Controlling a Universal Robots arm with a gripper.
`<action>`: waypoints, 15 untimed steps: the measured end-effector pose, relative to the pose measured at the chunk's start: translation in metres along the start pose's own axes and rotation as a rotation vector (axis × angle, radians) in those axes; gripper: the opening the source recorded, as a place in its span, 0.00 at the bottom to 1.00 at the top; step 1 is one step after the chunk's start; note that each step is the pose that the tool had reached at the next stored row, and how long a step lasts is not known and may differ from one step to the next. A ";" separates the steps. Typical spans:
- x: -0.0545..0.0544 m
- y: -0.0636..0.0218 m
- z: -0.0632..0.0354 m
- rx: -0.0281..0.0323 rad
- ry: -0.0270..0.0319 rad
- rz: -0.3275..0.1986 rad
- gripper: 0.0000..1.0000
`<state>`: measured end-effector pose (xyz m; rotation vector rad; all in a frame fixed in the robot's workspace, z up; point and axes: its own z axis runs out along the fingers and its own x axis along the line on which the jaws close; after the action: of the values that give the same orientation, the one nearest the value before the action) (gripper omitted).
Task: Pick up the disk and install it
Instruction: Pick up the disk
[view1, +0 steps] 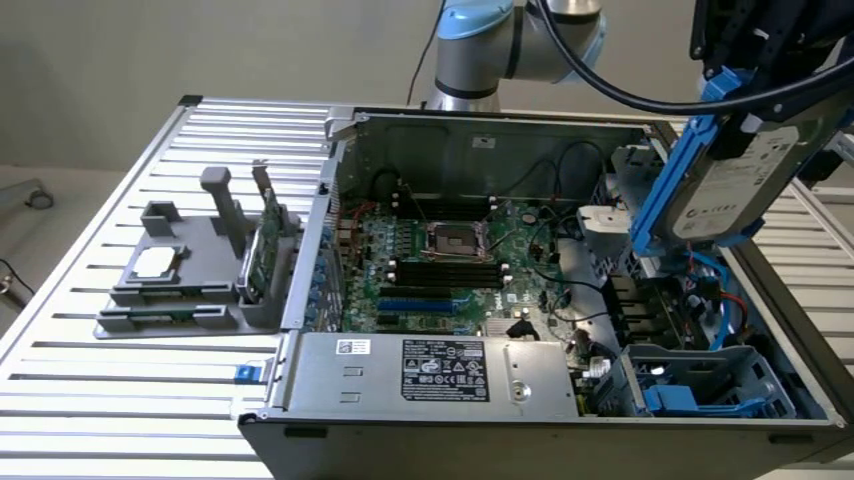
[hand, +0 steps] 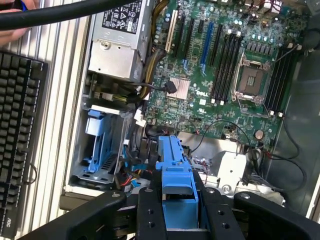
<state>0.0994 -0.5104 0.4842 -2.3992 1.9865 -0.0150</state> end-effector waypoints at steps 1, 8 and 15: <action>0.002 0.0003 0.0000 0.0000 0.0001 0.004 0.33; 0.010 0.0019 -0.0001 0.0005 0.0011 0.045 0.33; 0.016 0.0030 -0.0002 0.0009 0.0025 0.095 0.33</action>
<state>0.0994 -0.5264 0.4842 -2.3026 2.0984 -0.0170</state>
